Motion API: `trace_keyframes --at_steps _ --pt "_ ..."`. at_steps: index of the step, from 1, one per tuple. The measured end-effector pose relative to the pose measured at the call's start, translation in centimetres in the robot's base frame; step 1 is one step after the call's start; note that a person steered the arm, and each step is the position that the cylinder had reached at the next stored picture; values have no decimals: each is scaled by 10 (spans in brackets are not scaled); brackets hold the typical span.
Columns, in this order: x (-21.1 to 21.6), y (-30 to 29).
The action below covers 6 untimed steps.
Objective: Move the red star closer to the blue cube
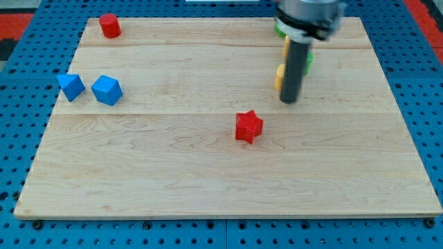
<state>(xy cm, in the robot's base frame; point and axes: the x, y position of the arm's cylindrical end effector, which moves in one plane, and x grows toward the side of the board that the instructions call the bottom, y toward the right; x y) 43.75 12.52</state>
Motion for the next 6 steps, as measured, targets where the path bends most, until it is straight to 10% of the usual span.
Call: trace_keyframes --at_steps 1,3,6 --pt "47 -1" --pt "2 -154" --pt "6 -222"
